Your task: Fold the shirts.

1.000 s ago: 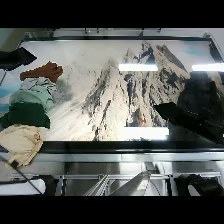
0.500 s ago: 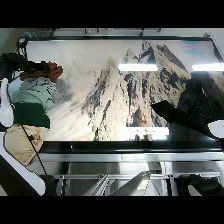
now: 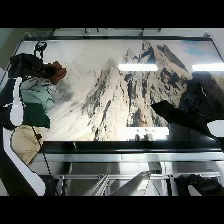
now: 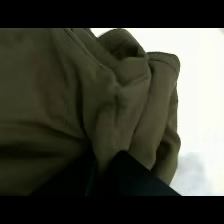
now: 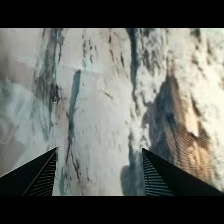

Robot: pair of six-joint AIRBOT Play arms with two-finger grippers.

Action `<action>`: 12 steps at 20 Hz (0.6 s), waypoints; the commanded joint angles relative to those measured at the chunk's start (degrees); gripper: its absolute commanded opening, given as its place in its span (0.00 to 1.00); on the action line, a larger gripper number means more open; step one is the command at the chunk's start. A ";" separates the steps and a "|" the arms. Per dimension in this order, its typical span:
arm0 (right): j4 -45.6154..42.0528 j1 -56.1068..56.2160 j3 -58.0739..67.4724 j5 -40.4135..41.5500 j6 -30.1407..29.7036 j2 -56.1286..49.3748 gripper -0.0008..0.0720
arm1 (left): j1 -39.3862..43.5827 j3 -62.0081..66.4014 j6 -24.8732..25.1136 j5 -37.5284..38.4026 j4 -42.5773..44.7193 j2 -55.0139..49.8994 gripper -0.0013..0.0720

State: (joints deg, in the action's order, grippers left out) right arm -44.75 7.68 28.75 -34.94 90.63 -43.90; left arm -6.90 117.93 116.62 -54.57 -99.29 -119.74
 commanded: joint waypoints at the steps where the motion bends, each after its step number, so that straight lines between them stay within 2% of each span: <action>1: 0.00 0.02 0.02 -0.02 0.00 -0.04 0.80 | 3.91 0.48 -0.09 -1.25 -5.03 9.60 0.04; 3: -0.02 -0.04 0.02 0.00 -0.50 -0.04 0.80 | 6.38 0.46 -0.02 -6.32 -19.04 17.31 0.04; 5: -0.57 -0.11 0.07 -0.11 -0.87 0.20 0.80 | 9.35 0.42 0.37 -15.87 -33.03 23.85 0.04; 6: -1.14 -0.24 0.11 -0.70 -1.22 0.57 0.80 | 11.50 0.42 0.35 -21.38 -36.41 26.36 0.04; 9: -3.28 -4.31 0.57 -8.59 -4.57 2.93 0.80 | 18.53 -5.68 -0.24 -32.15 -36.72 32.35 0.04; 12: -4.68 -11.96 0.76 -20.09 -9.49 6.54 0.80 | 25.73 -17.70 -2.12 -32.06 -36.70 35.74 0.04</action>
State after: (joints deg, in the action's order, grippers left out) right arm -47.72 1.26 29.28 -44.69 85.52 -40.10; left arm 12.49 108.86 115.98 -81.82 -132.62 -88.23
